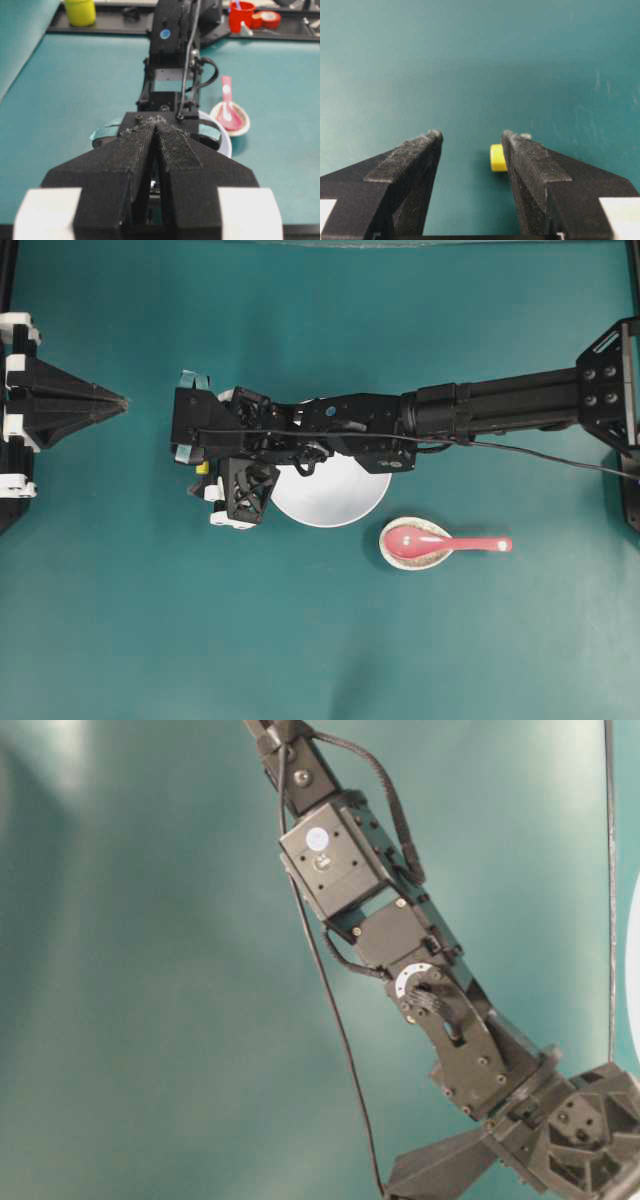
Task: Scoop the yellow hexagonal prism block from the bowl with a spoon using the right arm.
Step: 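Close the right gripper on the yellow block on the table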
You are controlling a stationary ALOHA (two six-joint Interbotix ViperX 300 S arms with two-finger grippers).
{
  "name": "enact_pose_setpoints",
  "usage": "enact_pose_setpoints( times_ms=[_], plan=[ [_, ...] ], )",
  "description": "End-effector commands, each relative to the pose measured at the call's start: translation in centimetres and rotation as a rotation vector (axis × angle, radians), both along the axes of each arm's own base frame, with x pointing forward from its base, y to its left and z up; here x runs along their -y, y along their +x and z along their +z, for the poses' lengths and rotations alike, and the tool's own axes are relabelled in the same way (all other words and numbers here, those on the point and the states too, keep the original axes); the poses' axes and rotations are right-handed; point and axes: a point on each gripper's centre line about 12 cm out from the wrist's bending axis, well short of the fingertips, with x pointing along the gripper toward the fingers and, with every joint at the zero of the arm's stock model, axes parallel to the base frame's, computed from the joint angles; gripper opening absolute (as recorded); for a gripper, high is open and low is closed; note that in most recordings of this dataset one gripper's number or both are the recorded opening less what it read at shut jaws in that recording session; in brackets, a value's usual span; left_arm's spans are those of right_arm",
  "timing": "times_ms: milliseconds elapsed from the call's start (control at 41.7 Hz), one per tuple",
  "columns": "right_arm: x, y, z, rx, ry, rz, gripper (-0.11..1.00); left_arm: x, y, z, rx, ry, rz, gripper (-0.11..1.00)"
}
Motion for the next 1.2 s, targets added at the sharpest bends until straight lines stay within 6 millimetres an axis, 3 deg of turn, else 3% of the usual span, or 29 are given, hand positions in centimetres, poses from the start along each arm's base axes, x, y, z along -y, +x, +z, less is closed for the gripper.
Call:
enact_pose_setpoints(
  times_ms=[0, 456, 1175],
  plan=[
    [0.2, 0.5, 2.1, 0.052, -0.009, 0.000, 0.56, -0.1, 0.2, 1.0, 0.030, 0.004, 0.002, 0.00],
    [1.3, 0.7, 1.2, 0.040, -0.022, -0.012, 0.56, 0.0, 0.1, 1.2, 0.040, 0.005, 0.001, 0.00],
    [1.3, 0.8, 0.0, -0.009, -0.017, -0.002, 0.55, -0.1, 0.1, 1.2, 0.040, 0.005, 0.002, 0.00]
  ],
)
